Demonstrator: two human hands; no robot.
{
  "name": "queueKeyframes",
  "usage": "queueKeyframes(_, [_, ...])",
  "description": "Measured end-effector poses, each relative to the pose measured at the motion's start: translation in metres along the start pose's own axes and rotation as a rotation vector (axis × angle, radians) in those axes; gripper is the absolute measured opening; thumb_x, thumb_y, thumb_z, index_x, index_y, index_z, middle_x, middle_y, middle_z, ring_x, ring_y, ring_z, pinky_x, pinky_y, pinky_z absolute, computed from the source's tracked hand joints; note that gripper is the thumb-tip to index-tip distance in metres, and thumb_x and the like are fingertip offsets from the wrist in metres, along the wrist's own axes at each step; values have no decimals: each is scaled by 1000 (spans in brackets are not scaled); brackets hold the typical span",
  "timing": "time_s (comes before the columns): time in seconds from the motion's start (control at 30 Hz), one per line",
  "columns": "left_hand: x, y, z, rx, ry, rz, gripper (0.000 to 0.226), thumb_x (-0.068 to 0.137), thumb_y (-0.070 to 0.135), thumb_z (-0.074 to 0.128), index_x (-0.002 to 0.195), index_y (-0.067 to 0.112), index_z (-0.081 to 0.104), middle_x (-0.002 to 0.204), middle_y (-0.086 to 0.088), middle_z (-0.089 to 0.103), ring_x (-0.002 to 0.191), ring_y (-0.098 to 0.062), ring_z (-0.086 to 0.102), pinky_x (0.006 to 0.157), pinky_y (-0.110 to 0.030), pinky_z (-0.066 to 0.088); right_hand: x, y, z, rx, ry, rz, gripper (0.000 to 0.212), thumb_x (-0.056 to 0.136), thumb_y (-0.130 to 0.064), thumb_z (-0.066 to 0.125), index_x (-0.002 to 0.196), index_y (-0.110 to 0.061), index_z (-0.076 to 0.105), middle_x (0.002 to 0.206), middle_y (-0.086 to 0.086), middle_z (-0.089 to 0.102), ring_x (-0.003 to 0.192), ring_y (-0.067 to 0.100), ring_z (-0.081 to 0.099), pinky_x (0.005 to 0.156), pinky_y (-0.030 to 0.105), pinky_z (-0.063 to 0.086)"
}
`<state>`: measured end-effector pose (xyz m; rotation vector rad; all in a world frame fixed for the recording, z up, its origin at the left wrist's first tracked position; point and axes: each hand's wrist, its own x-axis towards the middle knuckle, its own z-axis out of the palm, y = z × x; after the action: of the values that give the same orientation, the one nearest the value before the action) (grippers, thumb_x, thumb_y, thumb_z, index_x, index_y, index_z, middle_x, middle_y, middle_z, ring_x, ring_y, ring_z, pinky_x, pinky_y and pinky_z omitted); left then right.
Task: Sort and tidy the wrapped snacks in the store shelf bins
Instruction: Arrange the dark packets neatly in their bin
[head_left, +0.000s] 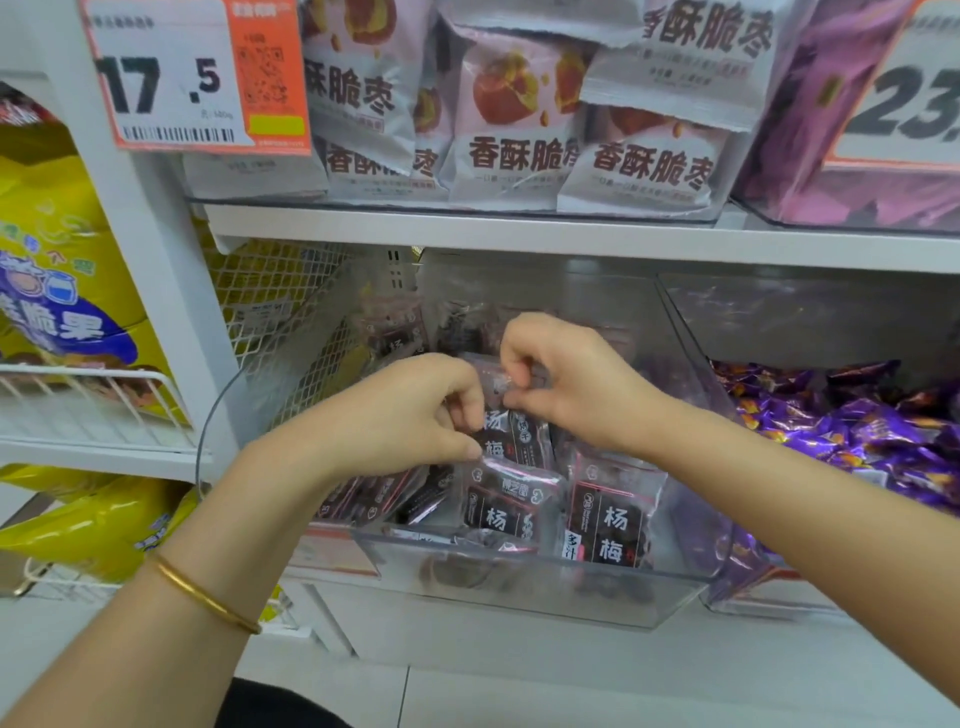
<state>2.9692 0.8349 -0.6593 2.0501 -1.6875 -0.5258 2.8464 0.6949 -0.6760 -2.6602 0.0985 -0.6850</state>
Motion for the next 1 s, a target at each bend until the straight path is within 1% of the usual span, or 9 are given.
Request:
queueKeyframes(0.2, [-17,-6,-12,-6,-158,4,11,73,24,77,70,25,66,74,12,66,68,0,61,69,-22,52,-12,-13,9,-141,55,-218,31,69,10,61,70,-16,44,77,-8,37,70,11,35,60,24,34])
queueKeyframes(0.27, [-20,-5,-12,26,-234,5,7,74,25,76,71,26,71,71,18,67,65,3,59,65,-15,47,-14,-14,9,-119,86,-173,26,66,12,58,69,-11,47,75,-2,42,70,14,37,61,27,36])
queueKeyframes(0.33, [-21,-4,-9,66,-305,-6,2,75,26,75,75,28,73,71,19,67,65,6,58,64,-12,43,-16,-12,11,-163,-23,-87,25,66,9,59,72,-12,48,78,-3,42,70,15,40,62,31,39])
queueKeyframes(0.4, [-22,-3,-4,136,-356,-11,10,77,29,74,86,30,75,78,20,66,72,6,58,67,-12,43,-19,-8,14,-233,-198,-22,23,68,7,60,78,-12,52,84,-2,44,74,21,49,66,39,45])
queueKeyframes(0.5, [-23,-2,1,238,-405,-14,22,80,33,70,103,31,72,87,23,61,81,5,55,74,-11,42,-15,-7,11,-252,-204,49,25,76,5,57,93,-13,61,96,3,50,84,26,56,74,43,49])
queueKeyframes(0.6, [-22,-3,3,211,-430,-38,22,85,32,64,106,31,71,96,23,65,83,8,56,77,-10,42,-11,-14,3,-190,-274,160,15,84,-19,60,99,-16,63,94,-4,50,89,18,55,83,39,47])
queueKeyframes(0.67, [-21,-5,6,190,-415,-33,19,87,32,62,104,31,71,101,20,69,88,5,60,85,-20,47,-16,-18,5,-233,-359,215,30,79,-46,64,89,-18,61,89,-6,48,86,15,52,79,35,47])
queueKeyframes(0.73, [-18,-4,11,187,-384,-29,19,86,34,62,102,31,72,100,17,69,90,1,61,87,-25,48,-21,-20,8,-385,-450,217,44,71,-58,67,83,-17,56,92,-3,45,88,17,47,72,32,44])
queueKeyframes(1.0, [-7,8,33,28,-301,126,16,82,30,69,96,25,74,87,13,66,73,5,56,68,-8,41,-11,-15,6,-433,-406,241,37,73,-35,74,78,-13,45,98,2,34,86,26,50,75,39,47])
